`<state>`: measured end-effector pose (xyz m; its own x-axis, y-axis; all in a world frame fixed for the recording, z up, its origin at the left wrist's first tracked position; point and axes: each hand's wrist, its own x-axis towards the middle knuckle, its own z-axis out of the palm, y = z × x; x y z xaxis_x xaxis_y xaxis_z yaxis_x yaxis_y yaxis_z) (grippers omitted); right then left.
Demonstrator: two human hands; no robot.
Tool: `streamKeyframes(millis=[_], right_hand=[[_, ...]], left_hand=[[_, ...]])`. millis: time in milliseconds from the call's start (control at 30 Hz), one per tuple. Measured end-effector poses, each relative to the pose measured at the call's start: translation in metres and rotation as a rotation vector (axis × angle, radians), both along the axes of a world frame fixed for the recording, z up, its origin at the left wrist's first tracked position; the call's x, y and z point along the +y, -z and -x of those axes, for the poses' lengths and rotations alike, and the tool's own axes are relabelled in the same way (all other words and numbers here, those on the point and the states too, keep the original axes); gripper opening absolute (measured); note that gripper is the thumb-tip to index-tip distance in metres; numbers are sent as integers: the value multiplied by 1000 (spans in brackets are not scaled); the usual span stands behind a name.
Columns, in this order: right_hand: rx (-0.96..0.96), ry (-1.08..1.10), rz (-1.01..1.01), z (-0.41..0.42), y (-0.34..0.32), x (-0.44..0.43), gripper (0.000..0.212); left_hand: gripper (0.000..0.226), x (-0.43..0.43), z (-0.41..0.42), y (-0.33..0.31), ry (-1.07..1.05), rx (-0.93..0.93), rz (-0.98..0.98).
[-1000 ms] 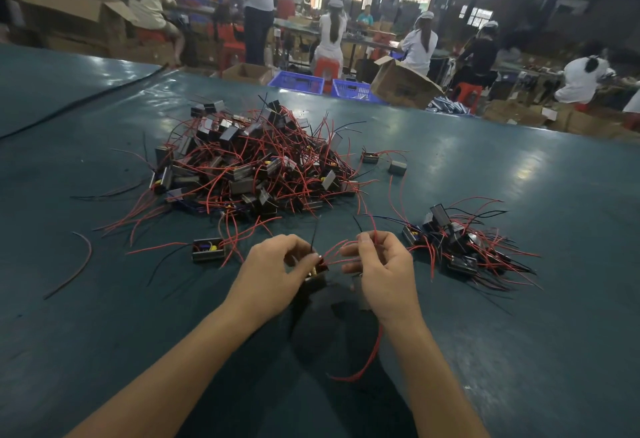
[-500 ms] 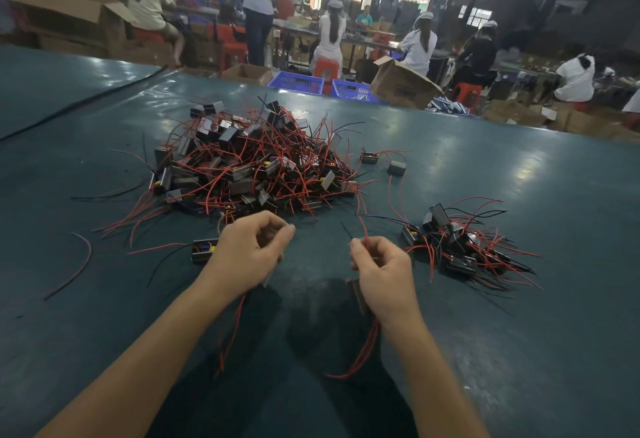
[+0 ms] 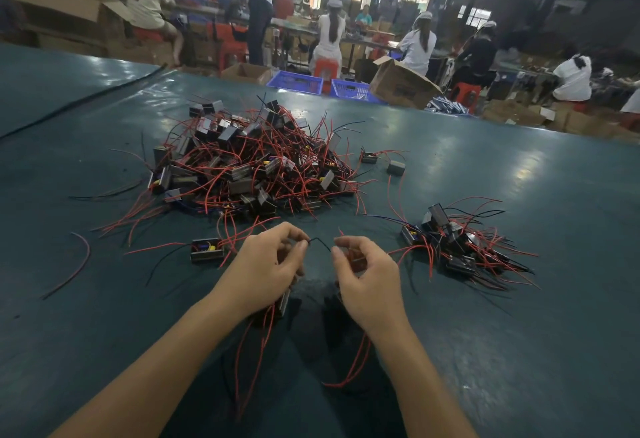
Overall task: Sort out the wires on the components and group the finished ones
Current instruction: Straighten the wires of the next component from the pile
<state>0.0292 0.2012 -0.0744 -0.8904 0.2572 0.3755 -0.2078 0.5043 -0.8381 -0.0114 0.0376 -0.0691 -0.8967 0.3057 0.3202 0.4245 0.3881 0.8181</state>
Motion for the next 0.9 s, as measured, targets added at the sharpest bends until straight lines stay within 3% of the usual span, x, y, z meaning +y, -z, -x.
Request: streamKeyframes(millis=[133,333,467,567,733,900], right_hand=[[52,10,-112,-1,-1,-1,5],[-47,-19,-371,-3,3,2,16],[179,141,-510,-7,0,-1,11],[210,71,-377,-7,-2,-3,9],[9,-43,-77,-6,-5,-5,17],[-143,-157,21,-7,-5,-7,23]], left_hand=[[6,2,-1,3,-17,31,8],[9,2,-1,5,-44,77,40],[7,3,-2,4,-25,25,13],[8,4,-2,2,-34,-50,-58],[9,5,-2,-5,-42,-172,-228],[8,6,-2,-6,-58,-122,-215]])
